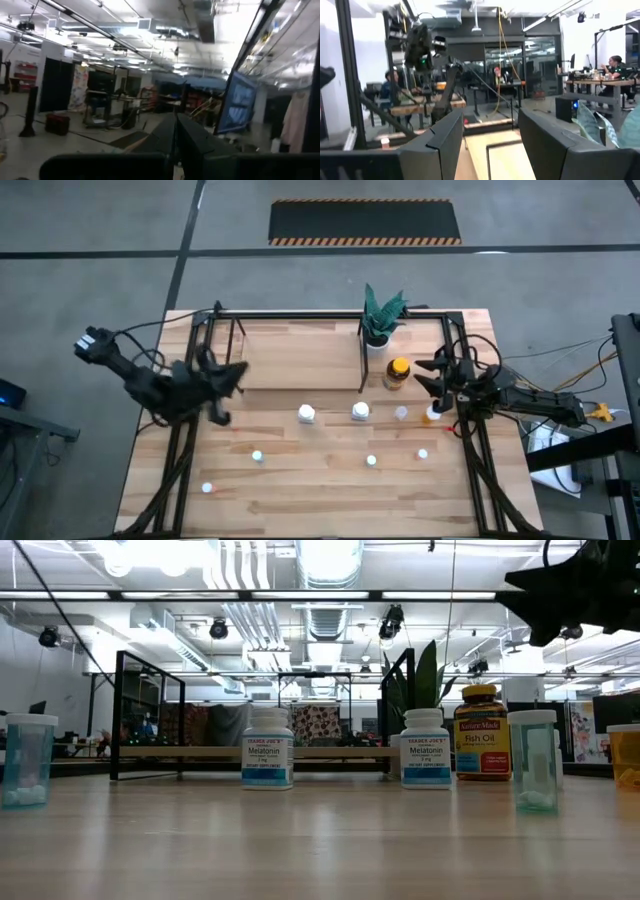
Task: Pick and place medicine bottles onto shelf by color
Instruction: Put the left white medicine bottle on the shelf
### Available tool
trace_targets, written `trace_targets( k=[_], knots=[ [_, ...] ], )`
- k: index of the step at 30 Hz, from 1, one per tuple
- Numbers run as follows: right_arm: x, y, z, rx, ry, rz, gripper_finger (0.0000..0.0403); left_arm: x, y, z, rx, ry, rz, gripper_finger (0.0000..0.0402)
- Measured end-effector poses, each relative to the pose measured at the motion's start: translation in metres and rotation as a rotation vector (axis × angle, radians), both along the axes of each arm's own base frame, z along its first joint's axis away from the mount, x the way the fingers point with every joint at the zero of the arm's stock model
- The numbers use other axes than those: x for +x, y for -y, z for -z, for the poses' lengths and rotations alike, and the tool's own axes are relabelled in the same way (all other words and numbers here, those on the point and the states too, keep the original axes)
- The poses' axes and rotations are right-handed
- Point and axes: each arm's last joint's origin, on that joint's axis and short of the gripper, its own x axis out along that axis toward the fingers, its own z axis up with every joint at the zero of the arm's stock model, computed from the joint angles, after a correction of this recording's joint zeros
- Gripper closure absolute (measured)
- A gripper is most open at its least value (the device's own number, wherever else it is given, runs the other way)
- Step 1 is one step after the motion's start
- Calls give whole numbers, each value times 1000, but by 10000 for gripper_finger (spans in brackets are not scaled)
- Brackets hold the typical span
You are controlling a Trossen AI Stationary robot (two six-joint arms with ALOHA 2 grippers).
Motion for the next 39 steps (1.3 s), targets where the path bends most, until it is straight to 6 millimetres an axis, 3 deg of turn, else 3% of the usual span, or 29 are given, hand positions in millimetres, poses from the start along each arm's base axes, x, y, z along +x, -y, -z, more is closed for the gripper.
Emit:
trace_targets(
  k=[8,14,17,19,24,28,34,39],
  knots=[
    [-6,-1,-21,-63,61,12,220,58,15,4,63,-110,-76,402],
    [-8,-2,-27,-76,35,7,220,99,20,22,39,-216,-96,401],
    [-7,-1,-24,-71,1,4,220,112,23,30,18,-274,-33,401],
    [-6,-1,-23,-70,-8,2,220,121,27,41,15,-325,96,401],
    [-6,-1,-23,-69,-16,2,220,137,29,57,-28,-426,382,401],
    [-6,-1,-23,-69,-16,1,220,145,24,72,-38,-612,335,401],
    [-6,-1,-23,-73,-18,3,220,153,3,75,-161,-789,217,398],
    [-6,-1,-23,-96,-26,11,220,154,-8,81,-163,-967,172,343]
  ],
)
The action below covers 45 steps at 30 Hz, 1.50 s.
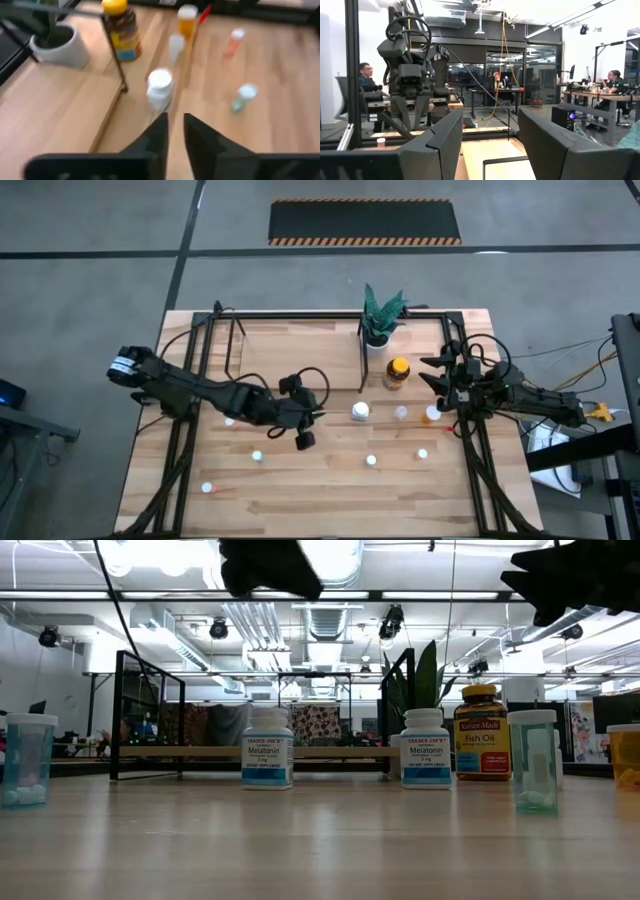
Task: Pick and place medicine bottles onto shelf by color
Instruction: Put the left white medicine bottle on the shelf
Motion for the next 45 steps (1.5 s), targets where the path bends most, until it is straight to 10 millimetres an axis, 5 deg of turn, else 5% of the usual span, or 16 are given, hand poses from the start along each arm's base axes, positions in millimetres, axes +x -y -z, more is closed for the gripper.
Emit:
trace_targets(
  k=[8,12,23,45],
  knots=[
    [0,0,0,-30,-5,12,220,3,-10,18,63,-172,-6,200],
    [0,0,0,-38,-7,15,220,9,-8,34,114,-254,91,162],
    [1,0,2,-32,-34,14,220,19,-21,64,106,-403,135,156],
    [1,0,3,-22,-43,11,220,12,-35,82,69,-484,127,174]
  ],
)
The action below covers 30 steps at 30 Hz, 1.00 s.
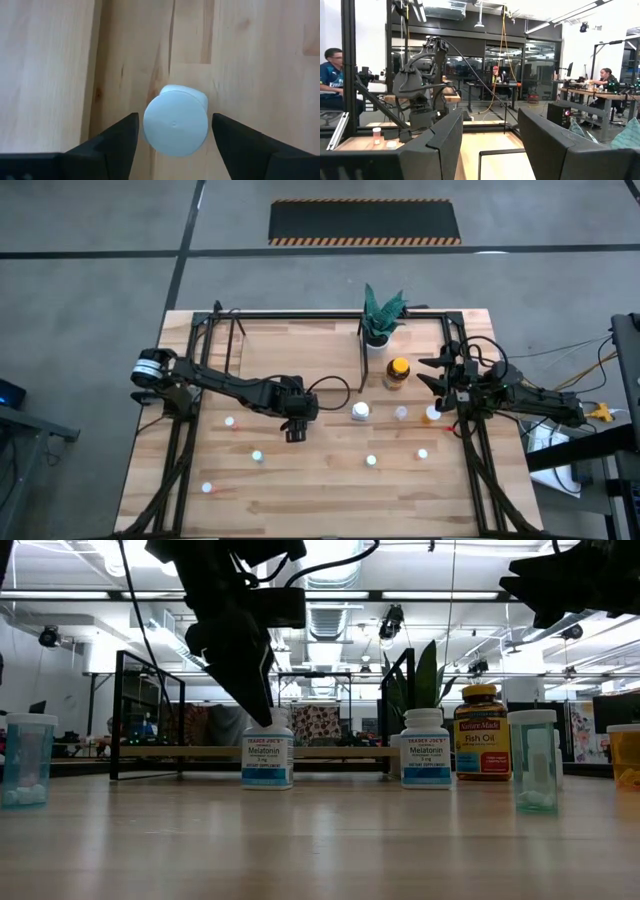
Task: Pick and place medicine bottles onto shelf by color
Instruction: Put the left white medicine bottle on the shelf
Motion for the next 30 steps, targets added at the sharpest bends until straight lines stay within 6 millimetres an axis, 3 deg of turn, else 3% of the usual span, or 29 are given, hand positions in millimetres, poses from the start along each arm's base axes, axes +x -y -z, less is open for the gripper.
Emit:
trace_targets(
  k=[9,15,21,30],
  knots=[
    [0,0,0,1,-5,0,220,0,0,-1,-3,3,1,245],
    [0,0,1,1,-6,0,220,2,1,-7,1,10,21,241],
    [0,0,1,2,-13,0,220,-5,-3,-39,46,85,112,240],
    [1,0,3,5,-31,1,220,-40,-43,-93,128,193,110,240]
  ],
)
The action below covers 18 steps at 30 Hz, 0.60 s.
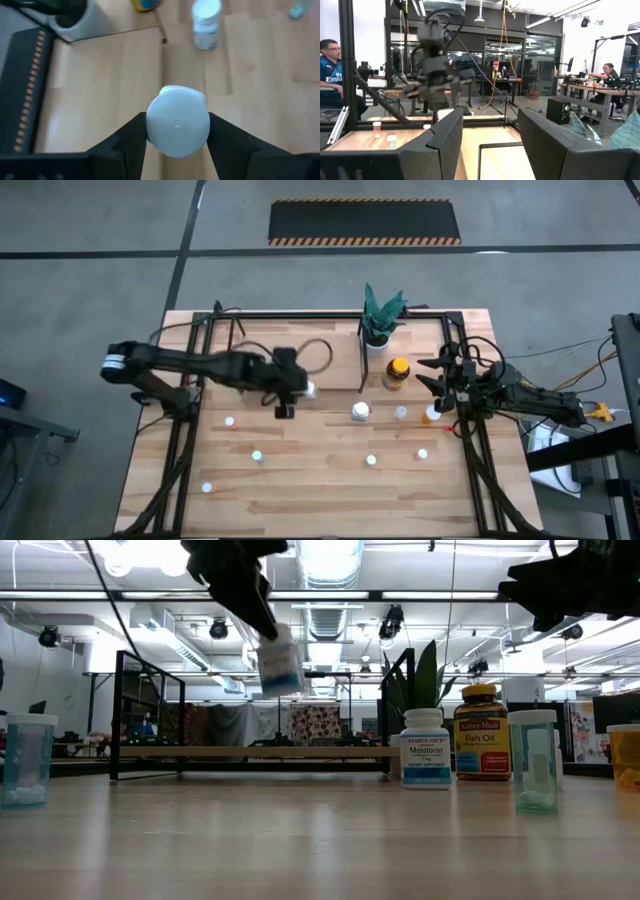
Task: Pick and place medicine bottles onto shelf by color
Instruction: Put the left white medicine bottle on the shelf
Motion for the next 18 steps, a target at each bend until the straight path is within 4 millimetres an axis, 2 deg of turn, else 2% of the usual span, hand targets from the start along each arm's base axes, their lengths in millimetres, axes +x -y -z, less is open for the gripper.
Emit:
trace_targets(
  k=[7,11,18],
  knots=[
    [0,0,1,1,-8,1,220,-31,-46,-23,50,16,-116,240],
    [0,0,1,1,-8,0,220,-43,-74,-24,52,-4,-225,240],
    [0,0,1,2,-10,1,220,-55,-114,-13,46,-97,-364,240]
  ],
)
